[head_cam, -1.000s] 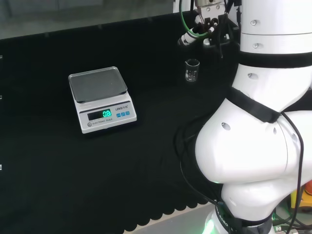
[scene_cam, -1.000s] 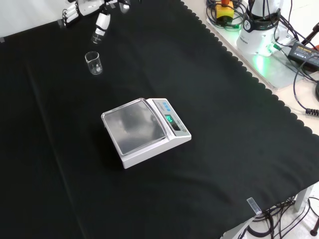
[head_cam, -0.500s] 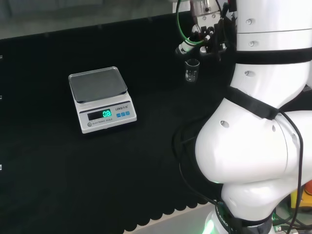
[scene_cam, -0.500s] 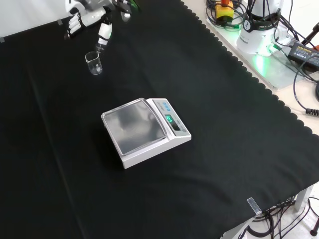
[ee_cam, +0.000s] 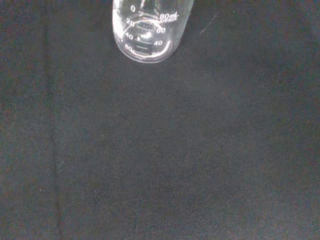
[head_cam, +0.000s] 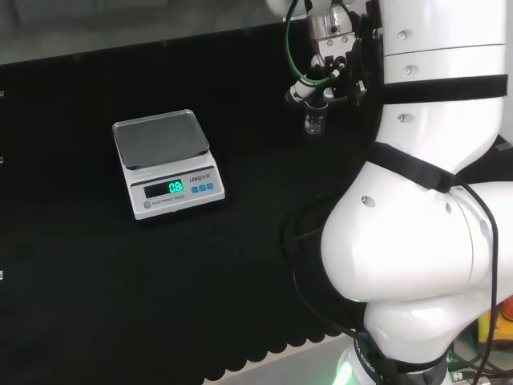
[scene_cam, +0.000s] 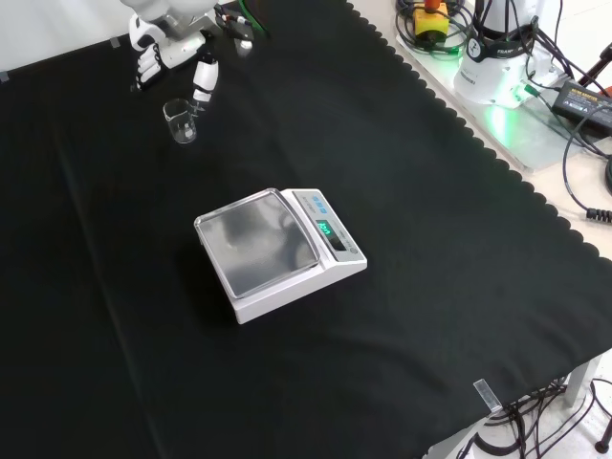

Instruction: Pick up the beaker.

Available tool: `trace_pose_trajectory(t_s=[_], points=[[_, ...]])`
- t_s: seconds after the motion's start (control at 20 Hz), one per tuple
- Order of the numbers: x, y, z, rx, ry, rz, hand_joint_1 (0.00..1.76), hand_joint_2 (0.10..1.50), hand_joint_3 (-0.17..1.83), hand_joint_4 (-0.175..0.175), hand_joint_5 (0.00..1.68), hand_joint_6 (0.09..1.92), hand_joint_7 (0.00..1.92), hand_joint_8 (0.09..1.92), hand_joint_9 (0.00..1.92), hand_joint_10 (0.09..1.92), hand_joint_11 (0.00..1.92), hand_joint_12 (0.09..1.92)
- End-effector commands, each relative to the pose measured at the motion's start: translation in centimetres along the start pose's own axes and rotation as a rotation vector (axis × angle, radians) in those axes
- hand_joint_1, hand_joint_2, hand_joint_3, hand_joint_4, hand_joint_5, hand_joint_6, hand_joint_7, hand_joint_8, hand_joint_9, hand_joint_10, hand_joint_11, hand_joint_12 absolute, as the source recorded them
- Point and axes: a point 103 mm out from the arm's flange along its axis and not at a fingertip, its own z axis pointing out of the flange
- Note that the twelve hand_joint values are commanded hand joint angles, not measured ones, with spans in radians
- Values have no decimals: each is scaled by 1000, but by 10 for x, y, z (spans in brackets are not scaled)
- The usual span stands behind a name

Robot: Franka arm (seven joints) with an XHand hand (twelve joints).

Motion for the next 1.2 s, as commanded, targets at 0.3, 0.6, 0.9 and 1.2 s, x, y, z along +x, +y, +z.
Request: trace_pose_trajectory(t_s=[0.3,0.6,0.9,1.2], points=[[6,12,17,37,-21,17,416,899,74,-99,255,87,72,743,91,902,330,1448],[1,17,30,63,-31,35,460,905,77,-95,258,87,79,744,99,900,334,1445],[-3,18,33,43,-33,55,563,909,85,-83,283,87,138,732,164,878,400,1410],[0,20,27,2,-23,70,671,903,127,-63,401,87,353,667,490,715,582,1302]])
